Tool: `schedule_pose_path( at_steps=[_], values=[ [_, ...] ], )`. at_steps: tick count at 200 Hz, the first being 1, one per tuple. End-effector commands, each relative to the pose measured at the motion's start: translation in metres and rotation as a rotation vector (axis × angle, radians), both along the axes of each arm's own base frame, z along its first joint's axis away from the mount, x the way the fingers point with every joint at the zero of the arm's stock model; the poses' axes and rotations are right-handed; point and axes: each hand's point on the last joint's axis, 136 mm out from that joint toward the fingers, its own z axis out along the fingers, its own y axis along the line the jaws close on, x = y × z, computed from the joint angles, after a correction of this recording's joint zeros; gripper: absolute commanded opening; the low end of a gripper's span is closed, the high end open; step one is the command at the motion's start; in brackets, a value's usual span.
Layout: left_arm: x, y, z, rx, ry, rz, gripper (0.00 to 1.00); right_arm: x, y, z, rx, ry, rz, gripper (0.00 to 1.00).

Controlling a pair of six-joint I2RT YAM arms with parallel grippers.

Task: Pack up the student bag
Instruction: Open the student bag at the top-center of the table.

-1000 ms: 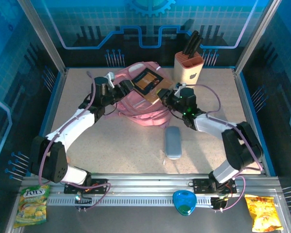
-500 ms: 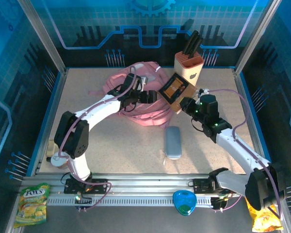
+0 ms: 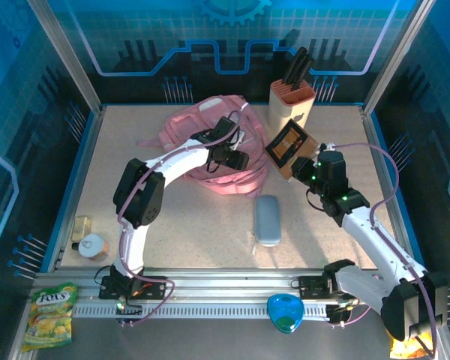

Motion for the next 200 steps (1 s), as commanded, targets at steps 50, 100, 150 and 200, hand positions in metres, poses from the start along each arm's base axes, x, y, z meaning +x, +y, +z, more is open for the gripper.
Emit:
schedule_pose_path(
  at_steps=[50,100,150,200],
  values=[
    [0.009,0.014,-0.009,0.157,0.006,0.046,0.48,0.002,-0.007,0.017,0.008,-0.073,-0.028,0.0],
    [0.012,0.013,0.004,0.162,-0.023,0.041,0.4,-0.001,-0.01,0.016,0.012,-0.071,-0.035,0.0],
    [0.012,0.015,0.008,0.257,-0.079,-0.009,0.23,-0.003,-0.011,0.015,0.017,-0.07,-0.04,0.0],
    [0.014,0.016,0.046,0.221,-0.147,0.024,0.0,-0.007,-0.014,0.018,0.014,-0.08,-0.048,0.0]
  ],
)
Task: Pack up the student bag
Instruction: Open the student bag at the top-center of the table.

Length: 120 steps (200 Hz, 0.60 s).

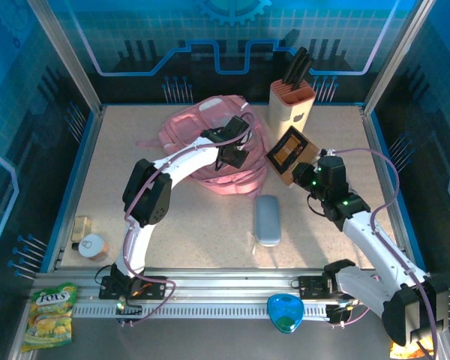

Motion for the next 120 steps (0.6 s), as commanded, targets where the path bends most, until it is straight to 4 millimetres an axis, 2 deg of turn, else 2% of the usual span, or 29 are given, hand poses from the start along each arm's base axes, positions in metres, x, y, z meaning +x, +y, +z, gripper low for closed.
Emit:
schedule_pose_path(
  at_steps=[1,35,61,89,120],
  values=[
    [0.005,0.012,0.04,0.009,-0.076,0.036,0.0,0.005,-0.011,0.031,0.018,-0.108,-0.044,0.0],
    [0.007,0.028,0.093,-0.036,-0.235,0.111,0.0,0.0,-0.016,0.036,0.008,-0.12,-0.06,0.0],
    [0.007,0.042,0.131,-0.097,-0.386,0.181,0.0,-0.002,-0.018,0.031,0.02,-0.095,-0.072,0.0],
    [0.003,0.044,0.156,-0.161,-0.454,0.188,0.0,0.0,-0.004,0.031,0.098,-0.083,-0.026,0.0],
    [0.004,0.037,0.173,-0.2,-0.47,0.165,0.0,0.006,0.026,0.031,0.246,-0.064,0.068,0.0]
  ],
)
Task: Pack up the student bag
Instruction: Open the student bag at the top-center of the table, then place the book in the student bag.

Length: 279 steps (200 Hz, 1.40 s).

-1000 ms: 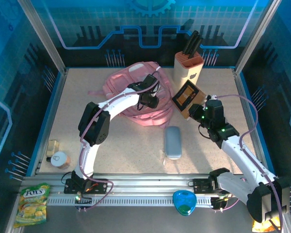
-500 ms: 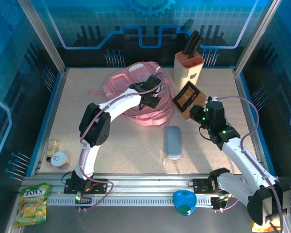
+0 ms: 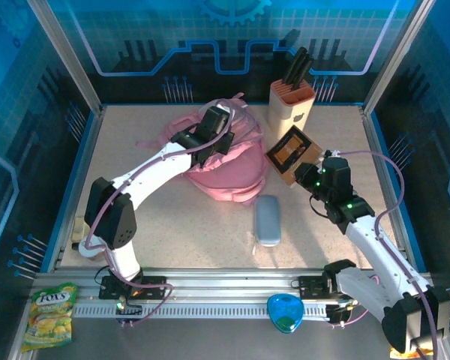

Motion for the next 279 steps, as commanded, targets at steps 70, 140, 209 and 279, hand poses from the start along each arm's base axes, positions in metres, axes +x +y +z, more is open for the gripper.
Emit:
schedule_pose_path(
  at_steps=[70,140,209,279],
  values=[
    [0.003,-0.011,0.081,-0.167,-0.174,-0.015,0.0,0.037,0.111,0.032,0.396,-0.09,0.274,0.0],
    [-0.001,-0.008,0.084,-0.169,-0.172,-0.013,0.0,0.092,0.161,-0.01,0.456,0.0,0.211,0.0],
    [-0.005,0.0,0.09,-0.182,-0.176,0.003,0.0,0.145,0.216,-0.072,0.468,0.085,0.173,0.02],
    [-0.003,0.006,0.082,-0.199,-0.153,0.024,0.0,0.141,0.23,-0.118,0.45,0.226,0.183,0.41]
  ],
)
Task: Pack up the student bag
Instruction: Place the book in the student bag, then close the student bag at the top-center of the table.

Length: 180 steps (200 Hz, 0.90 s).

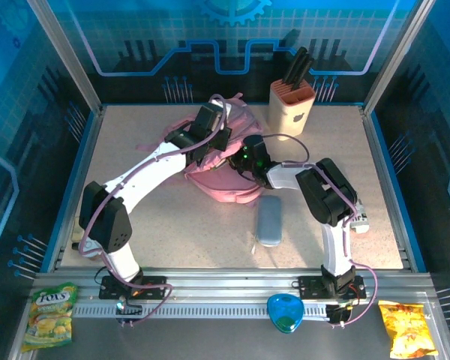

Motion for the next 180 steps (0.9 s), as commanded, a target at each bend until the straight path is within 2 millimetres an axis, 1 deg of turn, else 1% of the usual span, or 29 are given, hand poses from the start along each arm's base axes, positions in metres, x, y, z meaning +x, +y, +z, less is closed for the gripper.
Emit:
schedule_pose_path(
  at_steps=[1,26,57,70,74,77,82,93,109,117,133,152,166,180],
  values=[
    [0.0,0.001,0.059,-0.135,-0.126,0.014,0.0,-0.011,0.0,-0.008,-0.018,0.044,0.014,0.42],
    [0.002,0.004,0.055,-0.155,-0.111,0.026,0.0,-0.023,-0.012,0.008,-0.024,0.018,0.023,0.56],
    [0.004,0.008,0.049,-0.167,-0.092,0.035,0.0,-0.049,-0.032,0.027,-0.002,-0.007,0.051,0.65],
    [0.004,0.009,0.046,-0.173,-0.083,0.038,0.0,-0.063,-0.042,0.029,-0.027,-0.018,0.065,0.68],
    [0.004,0.009,0.044,-0.174,-0.078,0.037,0.0,-0.065,-0.044,0.033,-0.039,-0.029,0.071,0.68],
    [0.004,0.01,0.043,-0.175,-0.076,0.039,0.0,-0.073,-0.048,0.025,-0.062,-0.014,0.076,0.68],
    [0.004,0.009,0.041,-0.179,-0.071,0.037,0.0,-0.081,-0.053,0.02,-0.09,-0.002,0.086,0.69],
    [0.005,0.01,0.035,-0.183,-0.054,0.038,0.0,-0.096,-0.062,0.015,-0.144,0.009,0.104,0.69],
    [0.005,0.01,0.024,-0.189,-0.024,0.037,0.0,-0.118,-0.074,0.014,-0.215,0.002,0.13,0.69],
    [0.005,0.009,0.019,-0.192,-0.008,0.035,0.0,-0.132,-0.081,0.011,-0.267,0.019,0.147,0.69],
    [0.005,0.006,0.005,-0.197,0.029,0.031,0.0,-0.155,-0.09,0.013,-0.365,0.01,0.189,0.7],
    [0.007,0.002,-0.008,-0.212,0.066,0.028,0.0,-0.178,-0.094,0.012,-0.464,0.003,0.254,0.73],
    [0.009,-0.001,-0.017,-0.227,0.092,0.028,0.0,-0.192,-0.092,0.011,-0.496,0.008,0.308,0.75],
    [0.012,-0.004,-0.023,-0.237,0.116,0.023,0.0,-0.205,-0.085,0.006,-0.5,0.012,0.37,0.77]
  ],
)
